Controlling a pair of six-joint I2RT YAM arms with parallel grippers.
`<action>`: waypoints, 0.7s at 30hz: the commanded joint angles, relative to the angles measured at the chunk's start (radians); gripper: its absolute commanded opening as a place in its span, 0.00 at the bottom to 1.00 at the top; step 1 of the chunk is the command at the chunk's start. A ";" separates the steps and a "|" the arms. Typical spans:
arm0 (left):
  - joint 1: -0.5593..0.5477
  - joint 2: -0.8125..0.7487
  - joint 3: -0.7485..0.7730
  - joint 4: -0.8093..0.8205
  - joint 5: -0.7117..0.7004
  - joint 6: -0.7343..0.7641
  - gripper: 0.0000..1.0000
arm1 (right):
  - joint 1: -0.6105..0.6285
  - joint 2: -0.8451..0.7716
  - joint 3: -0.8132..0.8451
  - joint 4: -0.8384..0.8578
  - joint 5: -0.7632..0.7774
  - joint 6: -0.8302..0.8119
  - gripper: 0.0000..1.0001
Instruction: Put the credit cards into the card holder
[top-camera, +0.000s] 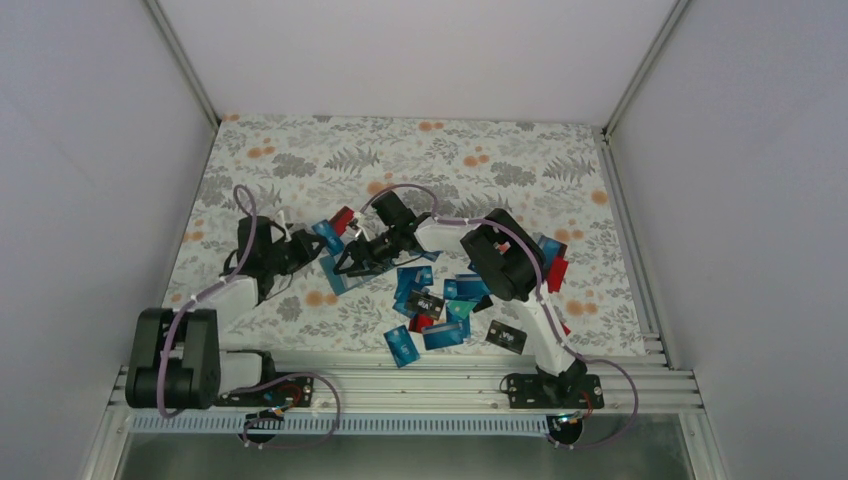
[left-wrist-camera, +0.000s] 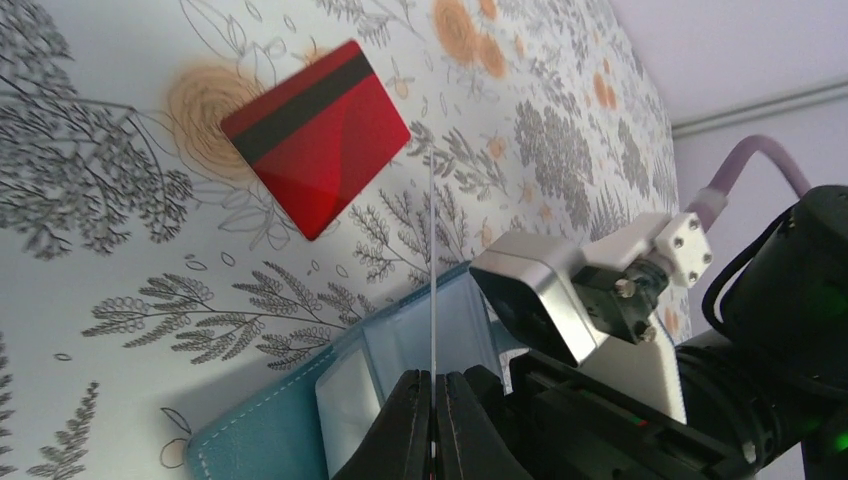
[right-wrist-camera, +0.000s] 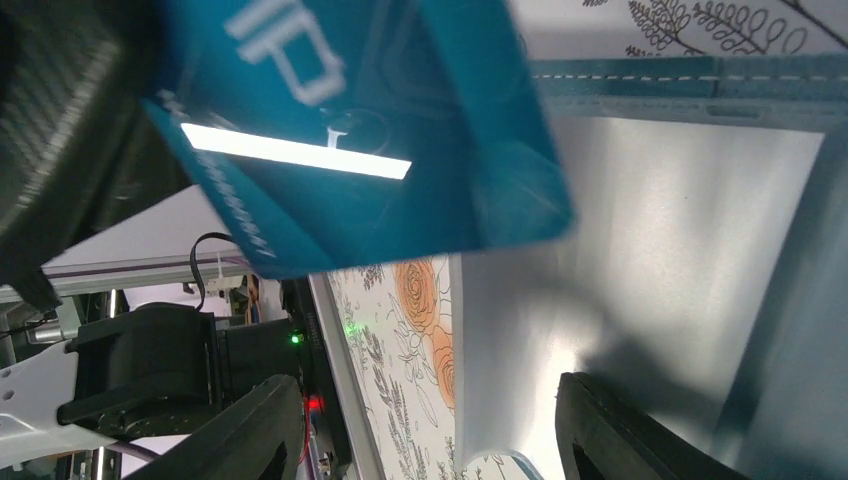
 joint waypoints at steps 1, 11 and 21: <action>-0.007 0.082 -0.010 0.146 0.119 0.011 0.02 | 0.011 0.003 -0.008 -0.027 0.022 -0.016 0.64; -0.079 0.131 -0.017 0.099 0.018 0.013 0.02 | 0.012 -0.034 0.006 -0.059 0.017 -0.029 0.64; -0.126 0.175 -0.016 0.092 -0.066 0.008 0.02 | 0.012 -0.126 0.009 -0.122 0.004 -0.065 0.66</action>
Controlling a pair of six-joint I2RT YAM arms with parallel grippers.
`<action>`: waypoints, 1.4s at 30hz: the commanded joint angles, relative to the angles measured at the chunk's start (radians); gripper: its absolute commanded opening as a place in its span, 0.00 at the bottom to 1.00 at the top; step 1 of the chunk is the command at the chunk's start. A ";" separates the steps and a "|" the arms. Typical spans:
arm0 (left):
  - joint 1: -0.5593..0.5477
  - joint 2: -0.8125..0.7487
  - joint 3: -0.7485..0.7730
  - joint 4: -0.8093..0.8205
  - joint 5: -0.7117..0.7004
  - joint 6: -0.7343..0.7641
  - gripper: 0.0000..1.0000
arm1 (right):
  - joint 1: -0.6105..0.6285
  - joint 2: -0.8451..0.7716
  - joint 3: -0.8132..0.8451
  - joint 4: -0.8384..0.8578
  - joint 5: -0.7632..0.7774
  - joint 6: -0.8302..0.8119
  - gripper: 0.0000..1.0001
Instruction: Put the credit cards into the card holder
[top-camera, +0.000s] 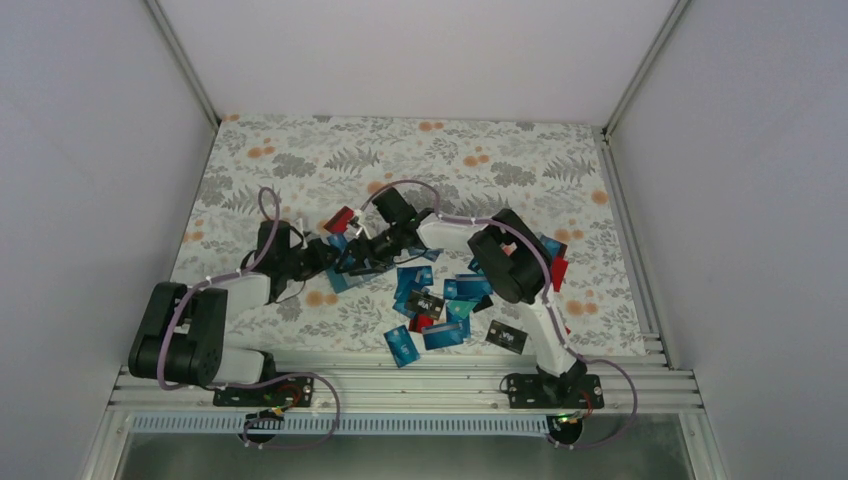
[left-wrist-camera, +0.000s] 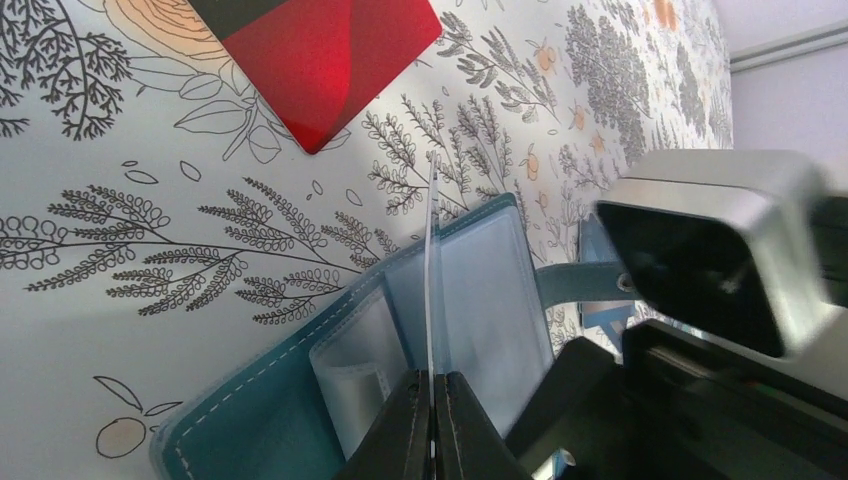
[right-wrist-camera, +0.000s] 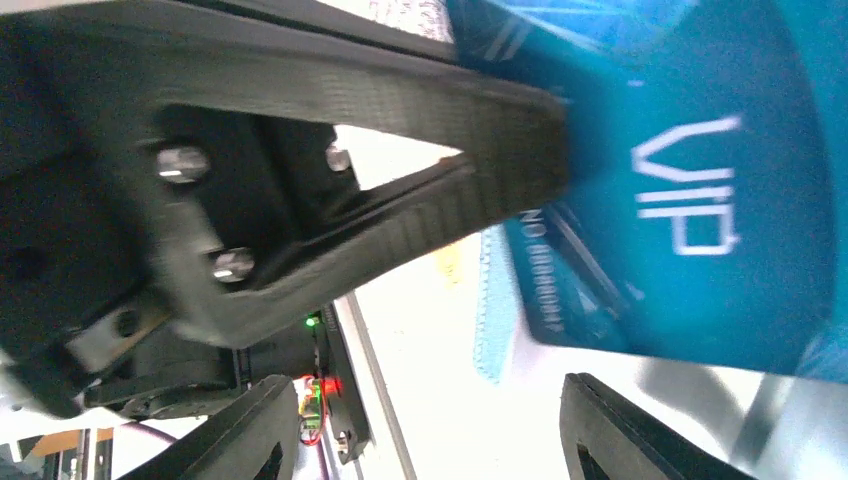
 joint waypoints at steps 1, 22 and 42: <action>-0.016 0.027 -0.004 0.024 -0.038 0.006 0.02 | 0.011 -0.091 0.006 -0.054 -0.004 -0.042 0.66; -0.049 0.032 -0.001 0.028 -0.041 0.001 0.02 | -0.171 -0.138 -0.131 -0.184 0.323 -0.194 0.55; -0.060 0.030 0.020 -0.013 -0.059 0.023 0.02 | -0.189 -0.194 -0.107 -0.277 0.510 -0.269 0.55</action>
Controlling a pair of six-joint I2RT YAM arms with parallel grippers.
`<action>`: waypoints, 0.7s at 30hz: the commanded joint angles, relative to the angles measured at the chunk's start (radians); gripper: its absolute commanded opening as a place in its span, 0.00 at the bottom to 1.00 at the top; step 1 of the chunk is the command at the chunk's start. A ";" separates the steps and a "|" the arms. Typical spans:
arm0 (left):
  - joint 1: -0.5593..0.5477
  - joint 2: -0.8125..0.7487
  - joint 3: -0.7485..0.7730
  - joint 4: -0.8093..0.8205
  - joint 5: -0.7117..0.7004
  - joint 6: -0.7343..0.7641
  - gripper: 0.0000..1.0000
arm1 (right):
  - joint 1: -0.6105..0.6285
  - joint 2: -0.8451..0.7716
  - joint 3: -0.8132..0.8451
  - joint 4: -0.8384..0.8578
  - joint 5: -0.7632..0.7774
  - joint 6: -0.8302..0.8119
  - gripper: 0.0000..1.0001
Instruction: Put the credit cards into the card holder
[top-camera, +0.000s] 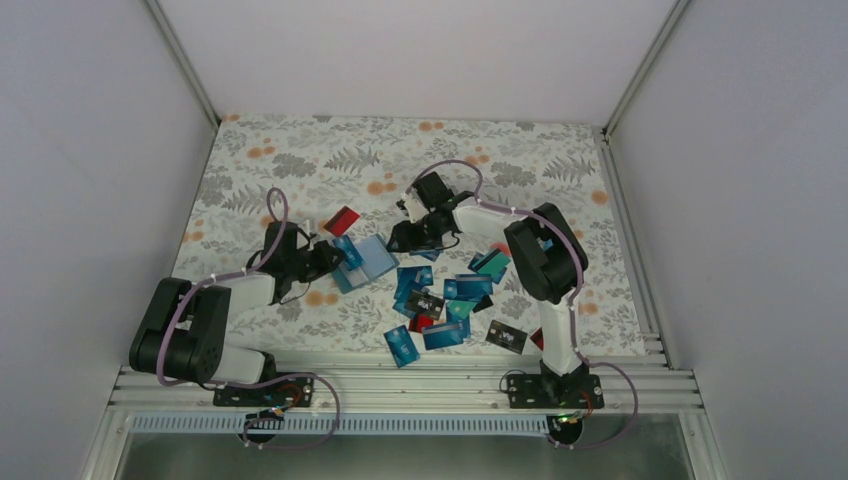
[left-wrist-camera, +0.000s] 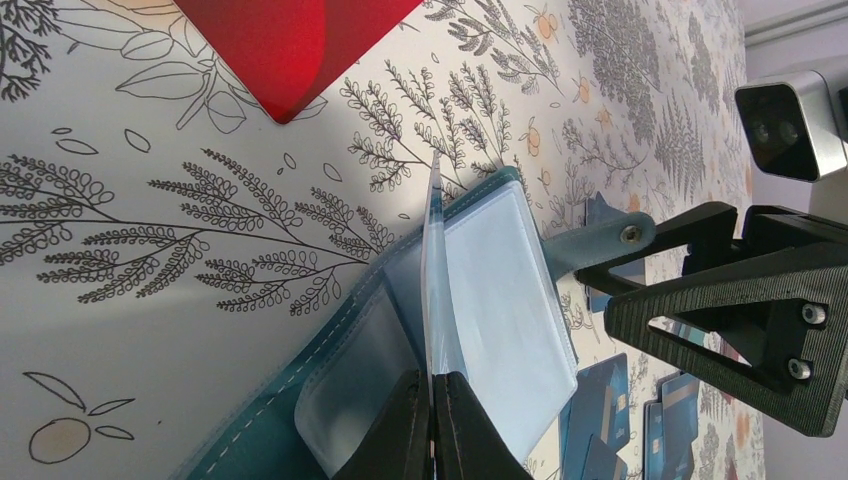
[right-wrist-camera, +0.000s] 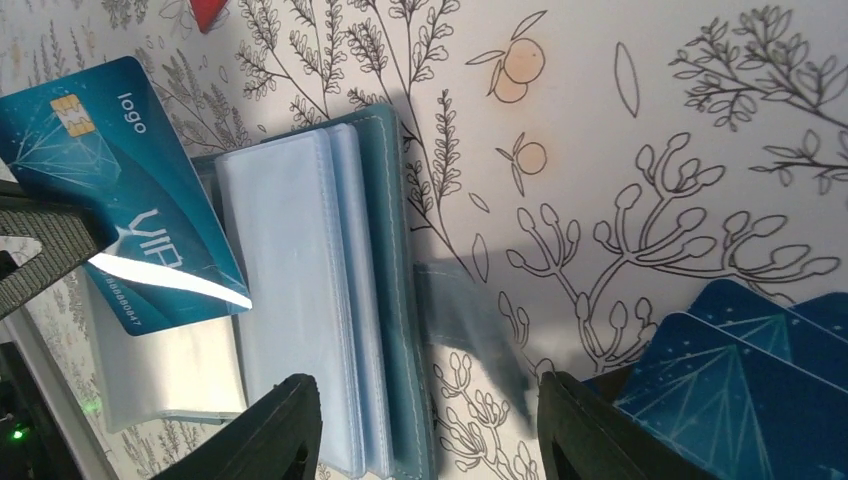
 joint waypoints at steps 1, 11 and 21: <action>-0.004 0.008 0.020 -0.026 -0.023 0.025 0.02 | -0.012 -0.025 0.010 -0.046 0.063 -0.034 0.55; -0.009 0.014 0.027 -0.025 -0.020 0.028 0.02 | -0.025 0.053 0.086 -0.049 -0.024 -0.054 0.47; -0.014 0.020 0.038 -0.035 -0.014 0.035 0.02 | -0.025 0.125 0.123 -0.043 -0.111 -0.073 0.15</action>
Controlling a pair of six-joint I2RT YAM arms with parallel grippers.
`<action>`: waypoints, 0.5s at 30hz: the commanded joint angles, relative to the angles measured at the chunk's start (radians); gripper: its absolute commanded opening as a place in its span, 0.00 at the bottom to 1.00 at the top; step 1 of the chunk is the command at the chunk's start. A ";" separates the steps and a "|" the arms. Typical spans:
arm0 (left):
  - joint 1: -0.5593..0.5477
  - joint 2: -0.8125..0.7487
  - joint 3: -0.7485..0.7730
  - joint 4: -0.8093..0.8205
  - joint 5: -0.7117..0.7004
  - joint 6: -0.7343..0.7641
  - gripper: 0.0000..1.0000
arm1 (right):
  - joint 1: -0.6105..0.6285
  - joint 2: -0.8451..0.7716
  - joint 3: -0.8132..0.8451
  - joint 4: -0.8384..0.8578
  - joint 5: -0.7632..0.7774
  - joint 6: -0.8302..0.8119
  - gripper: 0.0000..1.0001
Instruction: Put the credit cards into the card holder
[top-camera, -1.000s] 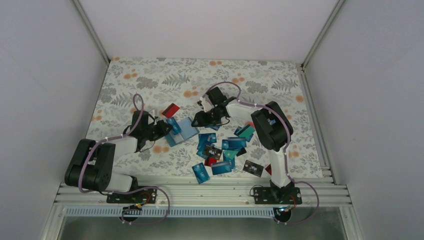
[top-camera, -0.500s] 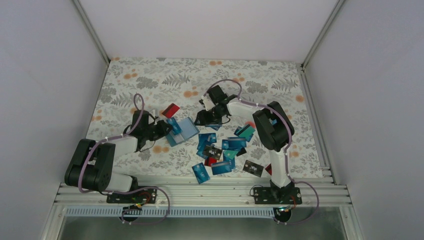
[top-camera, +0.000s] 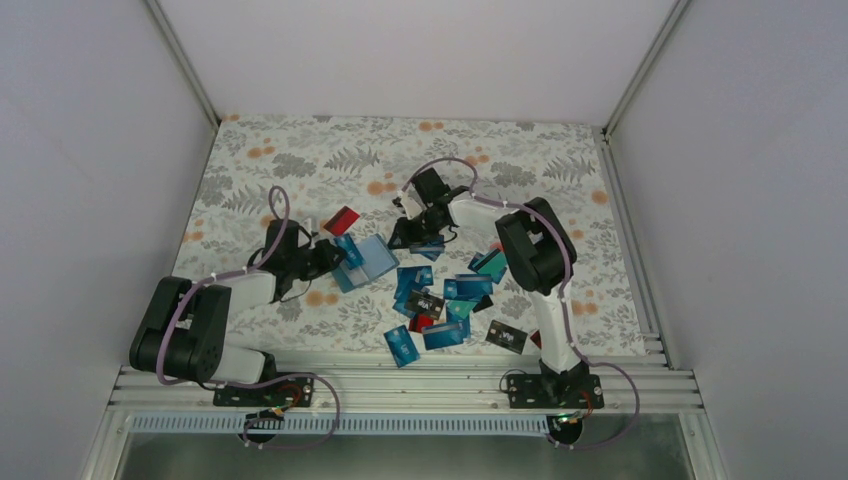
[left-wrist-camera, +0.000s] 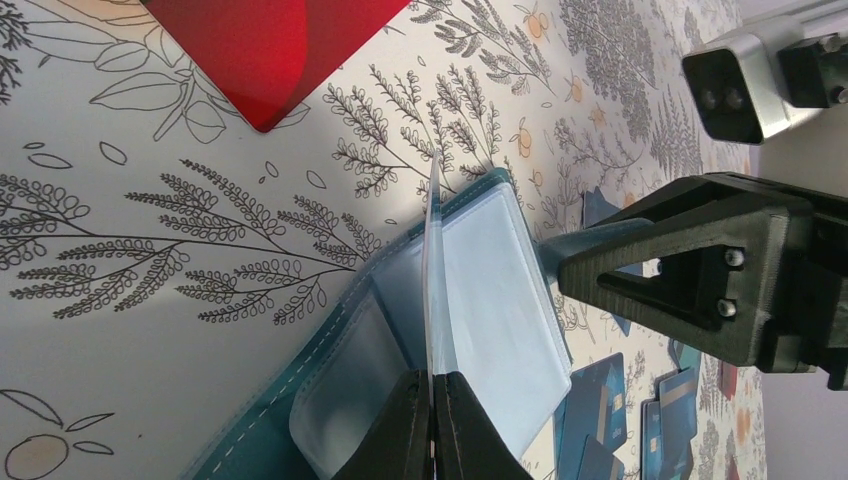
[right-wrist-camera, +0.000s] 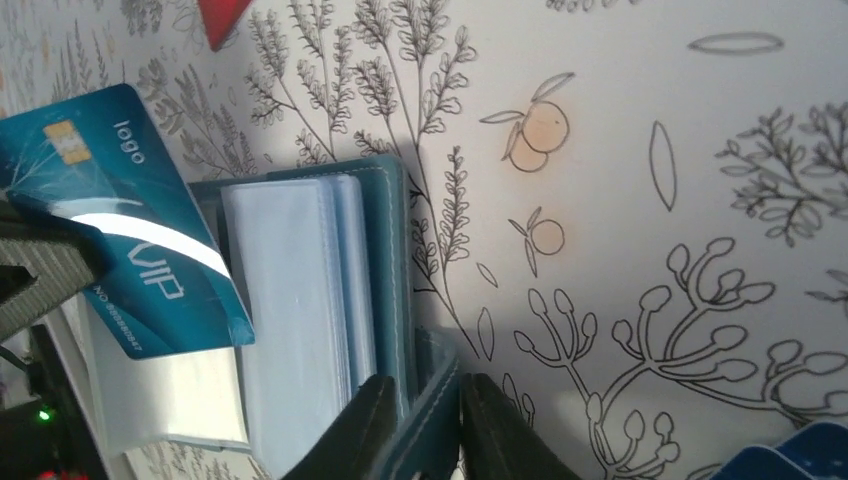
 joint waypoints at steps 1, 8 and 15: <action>-0.006 0.016 0.023 -0.025 -0.011 0.029 0.02 | -0.003 0.030 0.020 -0.006 -0.030 -0.017 0.11; -0.009 -0.011 0.016 -0.061 0.000 0.023 0.02 | -0.003 -0.042 -0.103 0.055 0.025 0.053 0.04; -0.014 -0.035 -0.010 -0.120 0.004 -0.024 0.02 | 0.006 -0.127 -0.266 0.185 0.060 0.226 0.04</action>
